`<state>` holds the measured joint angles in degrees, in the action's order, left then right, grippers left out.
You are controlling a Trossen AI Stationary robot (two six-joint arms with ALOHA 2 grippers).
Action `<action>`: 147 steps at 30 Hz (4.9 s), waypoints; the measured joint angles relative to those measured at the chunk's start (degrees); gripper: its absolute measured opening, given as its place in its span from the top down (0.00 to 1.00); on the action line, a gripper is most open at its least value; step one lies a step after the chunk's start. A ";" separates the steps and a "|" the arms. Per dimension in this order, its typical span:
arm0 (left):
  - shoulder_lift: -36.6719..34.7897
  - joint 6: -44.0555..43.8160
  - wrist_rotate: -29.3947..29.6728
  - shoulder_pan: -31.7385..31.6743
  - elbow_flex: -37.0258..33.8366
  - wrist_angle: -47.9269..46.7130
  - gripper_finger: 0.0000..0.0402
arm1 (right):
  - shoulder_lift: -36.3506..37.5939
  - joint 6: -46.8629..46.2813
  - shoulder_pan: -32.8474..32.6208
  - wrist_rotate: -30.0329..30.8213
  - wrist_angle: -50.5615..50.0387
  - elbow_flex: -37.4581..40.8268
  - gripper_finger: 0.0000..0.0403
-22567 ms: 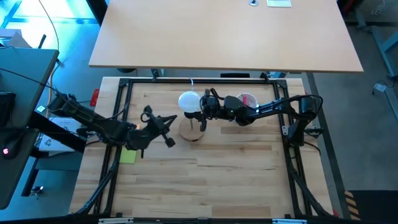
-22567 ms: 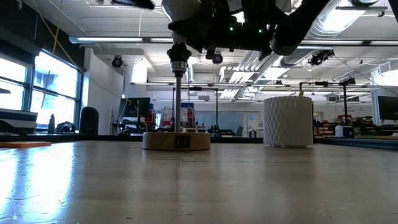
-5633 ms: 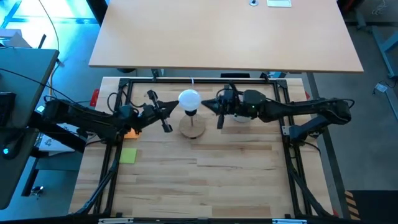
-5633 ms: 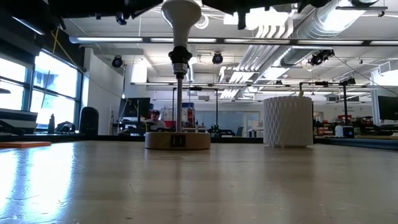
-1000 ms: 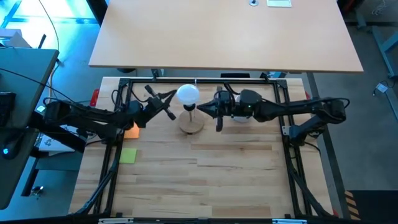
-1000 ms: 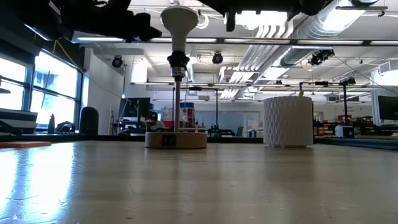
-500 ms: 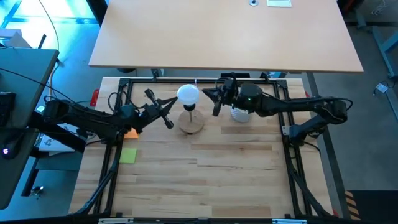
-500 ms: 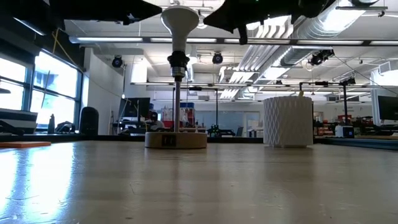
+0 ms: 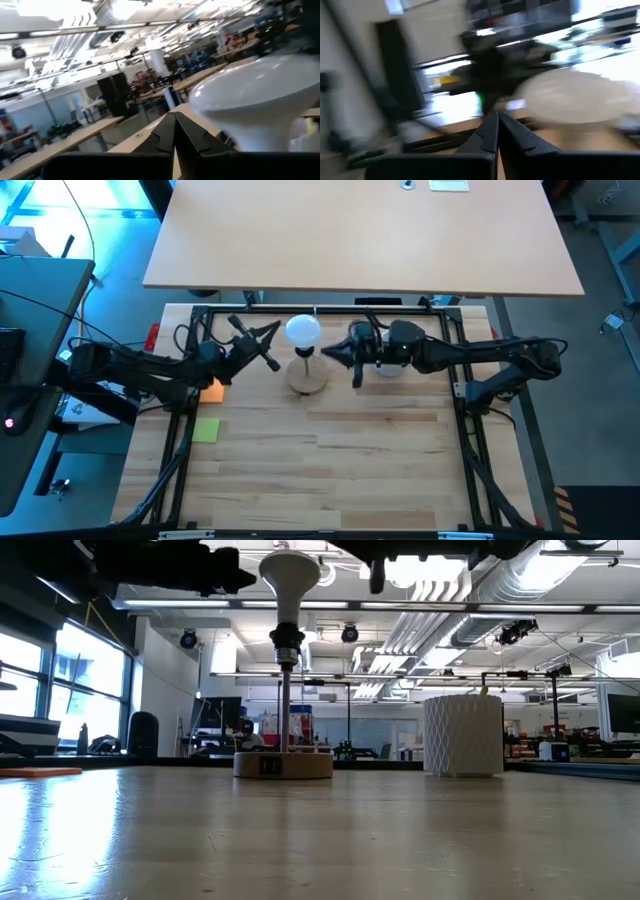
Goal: Screw lightbulb
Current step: Insert the lightbulb into the lamp, then remove the lightbulb from the lamp
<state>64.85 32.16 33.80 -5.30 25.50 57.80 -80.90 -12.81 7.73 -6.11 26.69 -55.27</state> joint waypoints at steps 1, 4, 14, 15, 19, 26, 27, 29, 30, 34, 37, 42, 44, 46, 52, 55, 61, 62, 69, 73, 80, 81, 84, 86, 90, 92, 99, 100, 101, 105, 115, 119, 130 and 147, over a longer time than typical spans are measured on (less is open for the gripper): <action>-0.28 0.34 -0.02 0.80 0.00 0.03 1.00 | 0.29 1.17 0.00 4.48 -0.55 0.00 1.00; -1.09 0.47 -0.89 3.57 0.00 0.90 1.00 | 0.52 3.63 0.66 15.88 -1.71 0.00 1.00; -0.64 -3.17 -6.83 3.24 0.00 0.14 1.00 | -3.67 -2.56 5.85 4.92 2.74 0.01 1.00; -0.62 -3.50 -6.62 2.48 -0.02 0.08 1.00 | -4.08 -2.93 5.69 2.57 3.83 0.07 1.00; -0.01 -3.62 -5.36 -0.28 0.09 -1.10 1.00 | -4.59 -3.09 2.81 -5.73 5.84 0.04 1.00; -0.09 -1.46 0.55 -0.54 -0.02 -2.28 1.00 | -2.28 3.93 -0.63 -4.73 4.05 0.04 1.00; -0.01 -1.05 0.35 0.25 -0.07 -2.47 1.00 | -1.62 4.45 -0.72 -1.47 3.33 0.04 1.00; -0.26 -0.21 0.13 2.17 -0.07 -2.00 1.00 | -0.32 5.58 -0.64 6.42 1.50 0.04 1.00; -0.39 0.07 0.22 3.21 -0.07 -1.86 1.00 | 0.09 6.01 -0.39 10.25 0.87 0.04 1.00; -0.36 -0.47 0.35 7.43 -0.04 -1.23 1.00 | 0.06 7.17 2.03 13.63 -0.11 0.02 1.00; -0.36 -0.75 0.13 9.31 -0.02 -0.59 1.00 | -0.50 4.58 4.13 9.69 -0.82 0.02 1.00; -0.36 -3.08 -0.50 8.05 -0.02 -0.68 1.00 | -1.38 3.64 5.62 5.67 -0.84 0.02 1.00; -0.36 -3.53 -0.46 6.52 -0.02 -1.08 1.00 | -1.38 3.64 4.94 3.84 -0.39 0.02 1.00; -0.36 -4.68 -0.72 4.92 -0.02 -1.25 1.00 | -1.49 4.02 3.83 1.14 0.56 0.02 1.00; -0.36 -8.73 -0.66 0.90 0.00 -5.66 1.00 | -1.47 8.61 -0.67 -1.60 0.77 0.00 1.00; -0.36 -7.25 4.34 1.71 0.00 -5.35 1.00 | -0.83 10.13 -1.44 4.53 0.24 0.00 1.00; -1.78 -2.23 4.49 7.63 0.00 -1.52 1.00 | -0.31 9.14 1.44 18.55 -1.92 -0.04 1.00; -1.88 -2.64 4.38 8.49 0.00 -0.62 1.00 | -0.31 8.67 2.07 18.39 -2.63 -0.04 1.00; -0.71 -7.53 -1.13 7.46 0.00 0.60 1.00 | -0.35 6.93 3.63 9.04 -1.66 -0.04 1.00; 0.62 -12.57 -1.96 3.35 0.00 1.22 1.00 | -0.77 6.37 1.86 8.55 -1.47 -0.08 1.00; 1.37 -13.31 -0.11 -1.85 0.00 0.38 1.00 | -4.81 10.19 -2.81 6.13 -3.30 -4.13 1.00; 1.06 -12.57 0.77 -2.06 0.00 -0.06 1.00 | -4.80 11.57 -3.46 6.13 -4.23 -4.70 1.00; 0.14 -10.13 1.45 -0.65 0.00 -0.22 1.00 | -2.92 14.09 -5.23 7.69 -8.24 -5.59 1.00; -0.64 -8.13 1.37 1.35 0.00 -0.36 1.00 | -1.57 14.69 -6.08 12.13 -9.95 -5.87 1.00; -1.45 -4.28 1.33 6.06 0.00 -0.40 1.00 | -0.24 14.31 -5.56 25.60 -12.05 -5.88 1.00; -1.45 -3.03 1.03 7.83 0.00 -0.47 1.00 | -0.40 13.13 -3.87 27.27 -12.58 -5.88 1.00; -1.11 -3.36 -1.19 7.25 0.00 -1.00 1.00 | -3.22 7.95 1.01 14.88 -10.66 -5.84 1.00; -1.19 -3.47 -0.64 6.43 0.00 -1.17 1.00 | -3.43 7.68 0.87 13.42 -10.04 -5.81 1.00; -1.25 -3.53 -0.08 5.61 0.00 -1.40 1.00 | -3.59 7.73 0.52 11.77 -9.49 -5.77 1.00; -1.04 -5.07 2.68 2.23 0.00 -5.99 1.00 | -3.87 10.54 -2.68 8.32 -7.97 -5.75 1.00; -1.13 -12.13 6.81 6.32 -0.02 -12.17 1.00 | -1.47 16.22 -5.68 18.89 -15.66 -5.79 1.00; -1.08 -8.30 8.70 11.83 -0.02 -7.48 1.00 | -0.34 14.94 -4.17 23.90 -16.83 -5.79 1.00; -1.06 -4.97 8.09 8.12 0.02 -3.70 1.00 | -2.26 9.97 0.79 9.14 -8.97 -5.84 1.00; -1.11 -5.97 17.70 15.45 0.00 -8.99 1.00 | -5.95 18.31 -4.58 -17.39 -23.39 -5.81 1.00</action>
<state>63.74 26.19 51.50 10.15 25.50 48.82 -86.85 5.50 3.15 -23.50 3.30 -61.08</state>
